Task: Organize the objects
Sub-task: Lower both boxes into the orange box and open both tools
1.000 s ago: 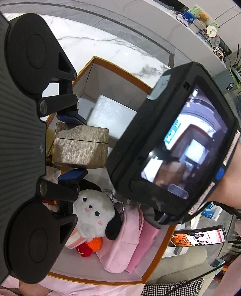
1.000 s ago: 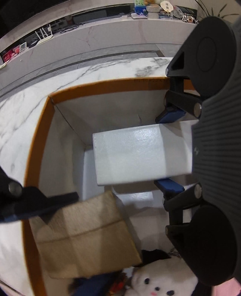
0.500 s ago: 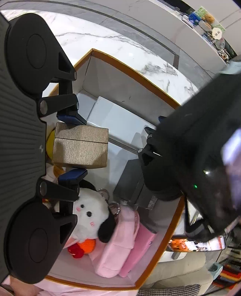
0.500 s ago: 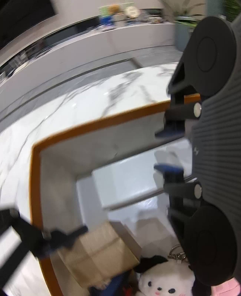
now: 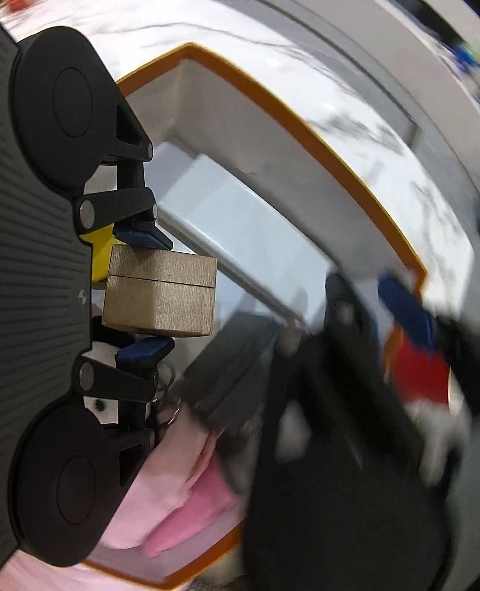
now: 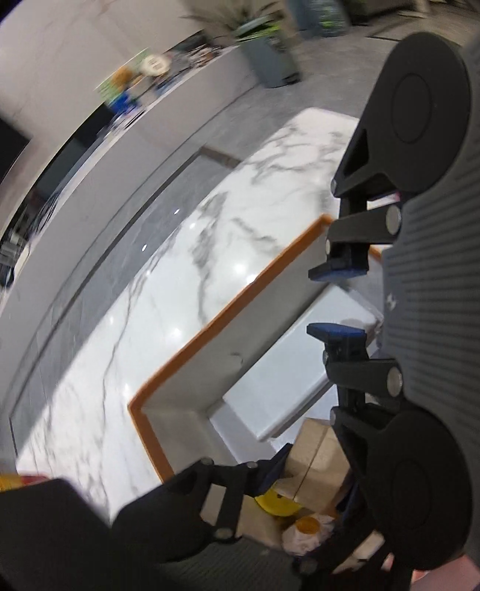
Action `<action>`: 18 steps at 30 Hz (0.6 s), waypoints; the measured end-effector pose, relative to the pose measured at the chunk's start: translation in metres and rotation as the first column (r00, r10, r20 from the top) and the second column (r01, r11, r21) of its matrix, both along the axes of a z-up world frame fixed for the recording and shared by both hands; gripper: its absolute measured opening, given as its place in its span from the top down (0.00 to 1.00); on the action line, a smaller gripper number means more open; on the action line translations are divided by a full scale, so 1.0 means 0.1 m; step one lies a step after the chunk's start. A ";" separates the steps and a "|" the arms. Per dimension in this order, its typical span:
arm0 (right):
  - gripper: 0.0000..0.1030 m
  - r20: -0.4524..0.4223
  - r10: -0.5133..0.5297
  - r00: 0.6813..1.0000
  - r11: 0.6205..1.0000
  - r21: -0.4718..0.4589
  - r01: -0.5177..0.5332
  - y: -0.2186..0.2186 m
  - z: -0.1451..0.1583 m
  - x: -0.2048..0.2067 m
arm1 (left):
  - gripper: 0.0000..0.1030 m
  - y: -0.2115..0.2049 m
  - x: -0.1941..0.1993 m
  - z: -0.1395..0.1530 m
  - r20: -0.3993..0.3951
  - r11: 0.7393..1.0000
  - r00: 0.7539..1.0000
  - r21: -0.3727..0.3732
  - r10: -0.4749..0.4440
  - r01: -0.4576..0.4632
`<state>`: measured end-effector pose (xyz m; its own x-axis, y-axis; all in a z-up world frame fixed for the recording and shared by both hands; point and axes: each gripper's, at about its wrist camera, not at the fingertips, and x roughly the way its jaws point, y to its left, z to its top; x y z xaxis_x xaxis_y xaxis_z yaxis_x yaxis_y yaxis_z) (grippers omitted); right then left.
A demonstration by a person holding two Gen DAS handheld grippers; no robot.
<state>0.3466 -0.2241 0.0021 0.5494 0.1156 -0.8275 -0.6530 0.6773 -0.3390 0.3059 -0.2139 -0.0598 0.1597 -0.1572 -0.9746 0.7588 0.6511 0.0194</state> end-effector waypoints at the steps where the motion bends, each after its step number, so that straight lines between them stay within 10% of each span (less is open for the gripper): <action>1: 0.76 -0.005 -0.012 1.000 1.000 0.019 0.012 -0.05 0.00 -0.02 | 0.43 0.00 0.03 -0.03 -0.011 0.999 0.999 0.005 0.046 -0.046; 9: 0.76 -0.091 -0.180 0.979 0.979 0.078 0.187 -0.30 -0.01 0.01 | 0.44 0.09 0.12 -0.15 -0.104 0.934 0.934 -0.074 0.341 -0.349; 18: 0.72 -0.069 -0.193 0.979 0.972 0.121 0.201 -0.34 -0.12 0.07 | 0.48 0.33 0.20 -0.20 -0.283 0.813 0.801 -0.105 0.527 -0.572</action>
